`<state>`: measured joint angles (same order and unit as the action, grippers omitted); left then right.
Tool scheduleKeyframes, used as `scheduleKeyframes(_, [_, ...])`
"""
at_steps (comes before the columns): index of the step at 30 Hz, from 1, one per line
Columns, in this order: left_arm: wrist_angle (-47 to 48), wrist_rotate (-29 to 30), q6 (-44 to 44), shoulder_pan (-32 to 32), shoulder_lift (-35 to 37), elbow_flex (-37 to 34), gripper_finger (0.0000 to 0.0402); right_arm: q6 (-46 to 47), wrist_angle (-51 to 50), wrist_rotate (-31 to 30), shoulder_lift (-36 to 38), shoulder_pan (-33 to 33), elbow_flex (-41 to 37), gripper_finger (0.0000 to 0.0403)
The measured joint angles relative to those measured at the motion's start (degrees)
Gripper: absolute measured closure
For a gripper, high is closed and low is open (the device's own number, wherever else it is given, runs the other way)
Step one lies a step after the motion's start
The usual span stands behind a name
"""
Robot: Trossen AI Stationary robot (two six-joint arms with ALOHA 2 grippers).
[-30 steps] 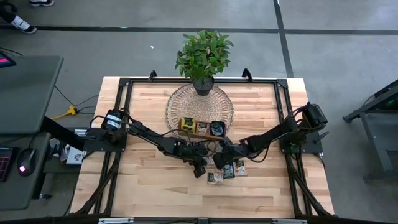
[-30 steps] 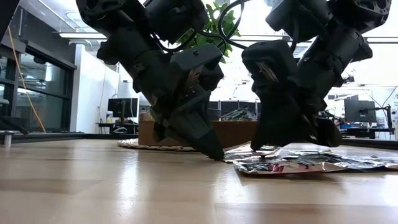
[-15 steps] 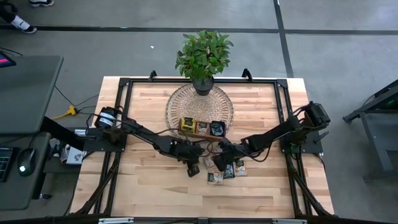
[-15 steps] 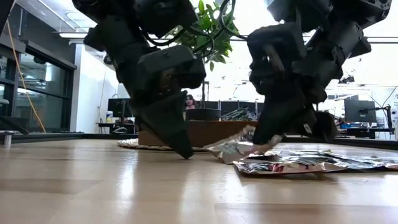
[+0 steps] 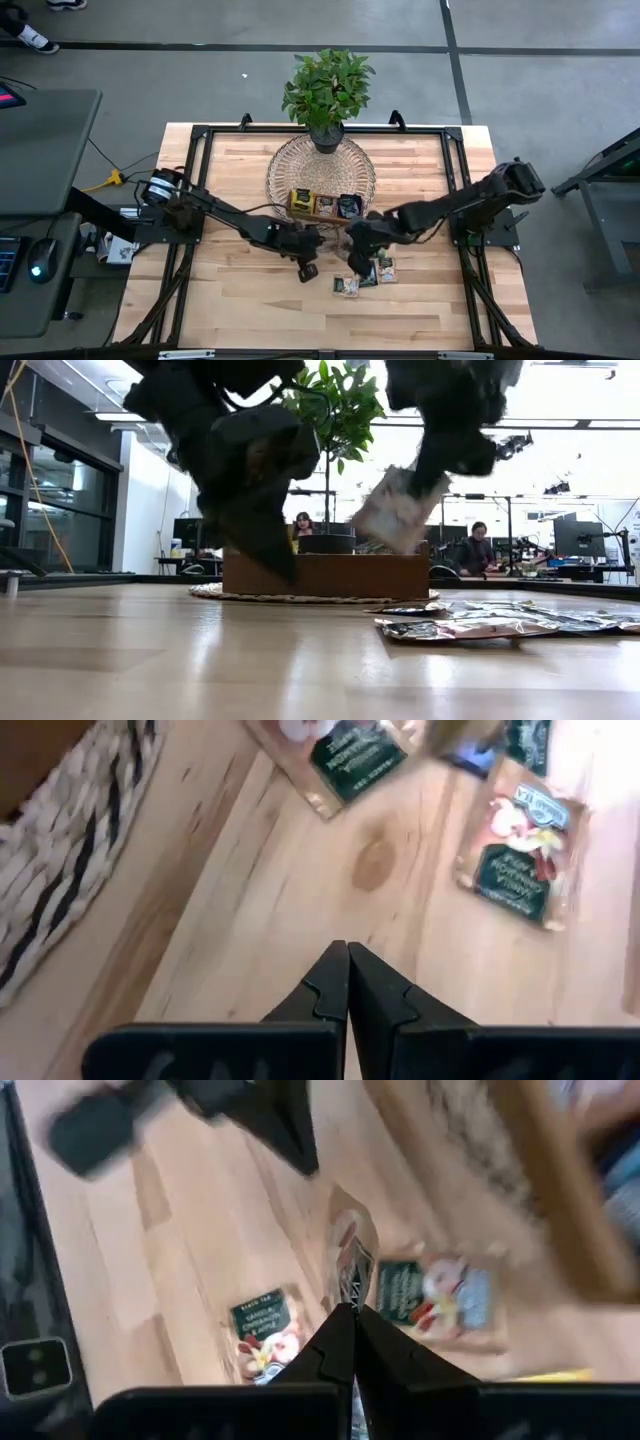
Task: Pick & Place Tea
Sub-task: Put the brown tea bag into the middle section of the wooden organizer
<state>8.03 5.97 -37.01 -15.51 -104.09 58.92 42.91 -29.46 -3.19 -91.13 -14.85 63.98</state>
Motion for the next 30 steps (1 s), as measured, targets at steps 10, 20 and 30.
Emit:
scheduleKeyframes(10, [-19.83, 5.91, -7.25, -0.8, 13.47, -18.47, 0.0401, -25.98, -19.37, -2.24, -0.08, 6.72, 12.89, 0.0403])
scheduleKeyframes(20, [-36.71, 13.36, -10.4, -4.6, 24.75, -33.71, 0.0401, -37.63, -20.68, 3.2, -0.8, 16.21, 16.28, 0.0403])
scheduleKeyframes(30, [-56.9, 18.72, -16.44, -7.48, 24.94, -45.4, 0.0401, -46.24, -24.88, 6.47, -10.91, 19.82, 27.15, 0.0403])
